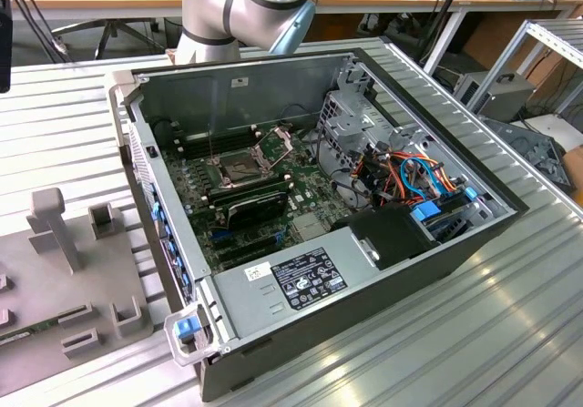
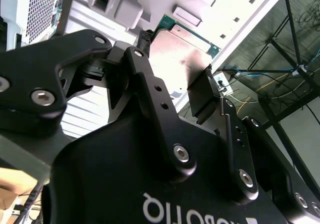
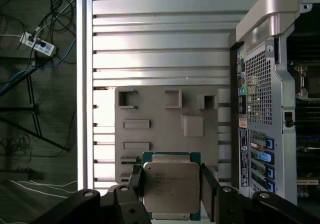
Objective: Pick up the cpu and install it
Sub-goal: 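Pick up the cpu and move it towards the insertion slot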
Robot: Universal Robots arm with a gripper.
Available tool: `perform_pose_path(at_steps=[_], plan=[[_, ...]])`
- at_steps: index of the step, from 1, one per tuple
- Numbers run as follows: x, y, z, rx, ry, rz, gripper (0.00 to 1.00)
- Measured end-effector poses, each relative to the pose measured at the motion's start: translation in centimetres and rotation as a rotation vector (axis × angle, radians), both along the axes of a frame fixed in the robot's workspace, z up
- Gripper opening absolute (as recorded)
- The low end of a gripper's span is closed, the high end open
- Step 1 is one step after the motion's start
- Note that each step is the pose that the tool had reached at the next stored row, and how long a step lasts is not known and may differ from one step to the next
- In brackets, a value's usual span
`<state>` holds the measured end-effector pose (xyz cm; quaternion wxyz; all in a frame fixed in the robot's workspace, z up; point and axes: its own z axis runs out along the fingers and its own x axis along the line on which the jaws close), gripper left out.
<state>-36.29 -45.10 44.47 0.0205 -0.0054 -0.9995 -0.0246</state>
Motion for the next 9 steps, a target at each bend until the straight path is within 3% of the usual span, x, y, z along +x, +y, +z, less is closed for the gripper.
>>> perform_pose_path(at_steps=[9], plan=[[0.98, 0.0, 0.0, 0.0, 0.0, 0.0, 0.55]])
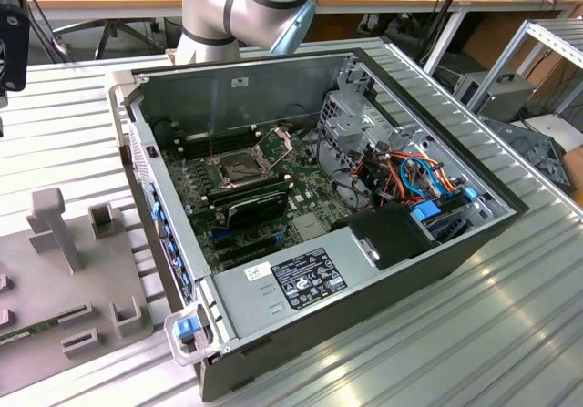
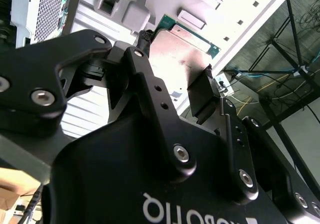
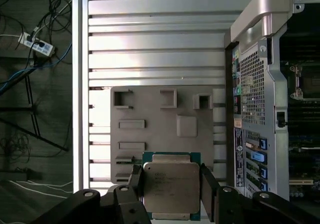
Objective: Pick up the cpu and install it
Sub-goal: 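Pick up the cpu and move it towards the insertion slot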
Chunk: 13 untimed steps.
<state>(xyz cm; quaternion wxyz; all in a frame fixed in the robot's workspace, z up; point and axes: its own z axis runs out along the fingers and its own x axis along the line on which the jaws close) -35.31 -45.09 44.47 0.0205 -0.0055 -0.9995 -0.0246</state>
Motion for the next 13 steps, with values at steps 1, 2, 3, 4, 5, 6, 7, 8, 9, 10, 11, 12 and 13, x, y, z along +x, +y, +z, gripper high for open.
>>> perform_pose_path(at_steps=[1, 2, 3, 4, 5, 6, 7, 8, 9, 10, 11, 12, 13], plan=[[0.19, 0.0, 0.0, 0.0, 0.0, 0.0, 0.55], [0.29, 0.0, 0.0, 0.0, -0.0001, 0.0, 0.55], [0.37, 0.0, -0.01, 0.0001, -0.0001, 0.0, 0.55], [0.53, 0.0, 0.0, 0.0, -0.0001, 0.0, 0.55], [0.73, 0.0, -0.01, 0.0, -0.0001, 0.0, 0.55], [0.89, 0.0, -0.01, 0.0001, -0.0001, 0.0, 0.55], [1.07, 0.0, -0.01, 0.0001, -0.0001, 0.0, 0.55], [1.23, 0.0, 0.0, 0.0, 0.0, 0.0, 0.55], [1.33, 0.0, -0.01, 0.0, -0.0001, 0.0, 0.55], [1.44, 0.0, -0.01, 0.0001, -0.0001, 0.0, 0.55], [1.54, 0.0, -0.01, 0.0001, -0.0001, 0.0, 0.55], [1.65, 0.0, -0.01, 0.0, 0.0, 0.0, 0.55], [1.75, 0.0, 0.0, 0.0, 0.0, 0.0, 0.55]])
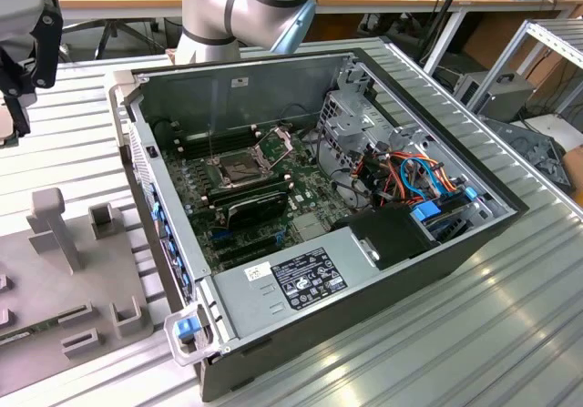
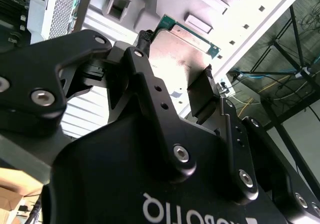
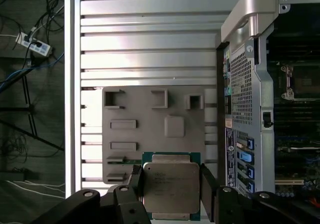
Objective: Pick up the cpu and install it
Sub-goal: 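Pick up the cpu and move it towards the insertion slot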
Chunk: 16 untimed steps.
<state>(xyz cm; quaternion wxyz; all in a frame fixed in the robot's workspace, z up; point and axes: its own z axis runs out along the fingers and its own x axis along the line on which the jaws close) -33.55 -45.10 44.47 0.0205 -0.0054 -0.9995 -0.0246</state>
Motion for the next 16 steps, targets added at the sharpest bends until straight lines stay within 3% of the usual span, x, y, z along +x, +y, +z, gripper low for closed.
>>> perform_pose_path(at_steps=[16], plan=[[2.2, 0.0, 0.0, 0.0, 0.0, 0.0, 0.55]])
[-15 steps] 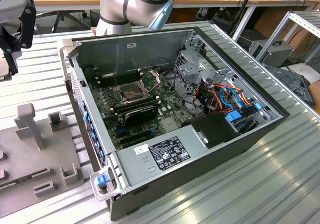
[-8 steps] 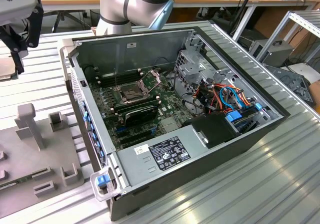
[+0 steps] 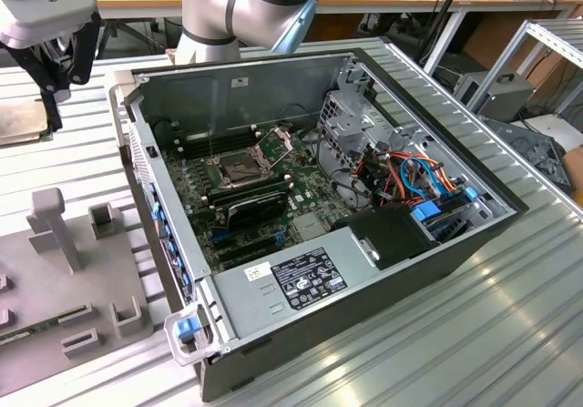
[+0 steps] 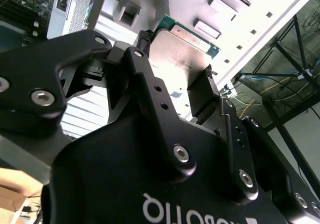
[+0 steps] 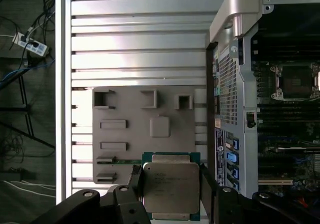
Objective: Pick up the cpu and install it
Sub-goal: 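Pick up the cpu and move it towards the insertion slot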
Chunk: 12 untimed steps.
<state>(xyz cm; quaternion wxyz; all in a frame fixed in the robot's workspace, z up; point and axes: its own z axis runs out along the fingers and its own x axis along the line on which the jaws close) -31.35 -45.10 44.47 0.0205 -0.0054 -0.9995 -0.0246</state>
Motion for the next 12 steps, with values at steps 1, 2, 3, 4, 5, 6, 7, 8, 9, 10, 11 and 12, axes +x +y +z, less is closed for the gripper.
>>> perform_pose_path(at_steps=[1, 2, 3, 4, 5, 6, 7, 8, 9, 10, 11, 12], plan=[[0.13, 0.0, -0.01, 0.0001, -0.0001, 0.0, 0.55], [0.28, 0.0, -0.01, 0.0001, -0.0001, 0.0, 0.55], [0.4, 0.0, -0.01, 0.0001, -0.0001, 0.0, 0.55], [0.57, 0.0, -0.01, 0.0001, 0.0, 0.0, 0.55], [0.69, 0.0, 0.0, 0.0, 0.0, 0.0, 0.55], [0.83, 0.0, -0.01, 0.0001, 0.0, 0.0, 0.55], [0.94, 0.0, -0.01, 0.0001, -0.0001, 0.0, 0.55], [1.06, 0.0, -0.01, 0.0001, -0.0001, 0.0, 0.55], [1.18, 0.0, -0.01, 0.0001, -0.0001, 0.0, 0.55], [1.38, 0.0, -0.01, 0.0001, -0.0001, 0.0, 0.55], [1.48, 0.0, -0.01, 0.0, 0.0, 0.0, 0.55], [1.6, 0.0, -0.01, 0.0001, -0.0001, 0.0, 0.55]])
